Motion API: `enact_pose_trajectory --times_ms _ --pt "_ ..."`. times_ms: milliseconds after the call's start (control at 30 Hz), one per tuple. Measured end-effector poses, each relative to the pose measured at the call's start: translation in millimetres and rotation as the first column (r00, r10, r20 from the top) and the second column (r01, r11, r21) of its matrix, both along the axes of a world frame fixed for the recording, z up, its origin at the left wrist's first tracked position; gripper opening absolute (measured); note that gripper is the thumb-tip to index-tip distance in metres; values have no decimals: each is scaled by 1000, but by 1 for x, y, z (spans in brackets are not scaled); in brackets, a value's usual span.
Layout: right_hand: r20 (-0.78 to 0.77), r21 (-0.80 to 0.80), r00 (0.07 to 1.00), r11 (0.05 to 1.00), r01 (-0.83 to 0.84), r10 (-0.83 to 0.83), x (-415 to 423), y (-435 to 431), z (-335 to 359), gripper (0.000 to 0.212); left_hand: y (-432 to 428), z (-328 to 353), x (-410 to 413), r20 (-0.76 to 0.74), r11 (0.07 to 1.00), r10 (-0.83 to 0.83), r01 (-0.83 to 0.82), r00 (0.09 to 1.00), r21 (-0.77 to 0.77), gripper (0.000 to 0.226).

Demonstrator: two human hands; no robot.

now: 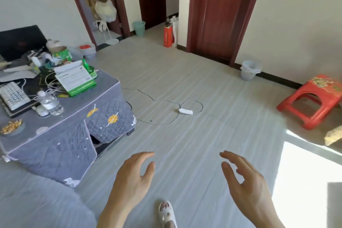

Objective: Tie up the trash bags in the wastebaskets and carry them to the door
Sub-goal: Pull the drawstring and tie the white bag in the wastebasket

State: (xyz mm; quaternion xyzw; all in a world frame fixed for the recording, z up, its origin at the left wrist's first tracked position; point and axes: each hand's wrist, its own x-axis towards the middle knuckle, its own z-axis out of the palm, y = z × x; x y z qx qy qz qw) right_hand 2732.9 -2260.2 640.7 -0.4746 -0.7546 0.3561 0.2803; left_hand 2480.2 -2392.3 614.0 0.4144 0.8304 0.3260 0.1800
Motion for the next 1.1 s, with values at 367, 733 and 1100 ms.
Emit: enact_pose_trajectory --times_ms 367,733,1100 --pt "-16 -109 989 984 143 -145 -118 208 -5 20 248 -5 -139 55 985 -151 154 987 -71 25" --pt "-27 -168 968 955 243 -251 -142 442 -34 21 519 -15 -177 54 967 -236 240 970 -87 24" --pt "57 -83 952 949 304 -300 -118 708 -30 24 803 -18 -159 101 934 -286 301 953 -194 23"
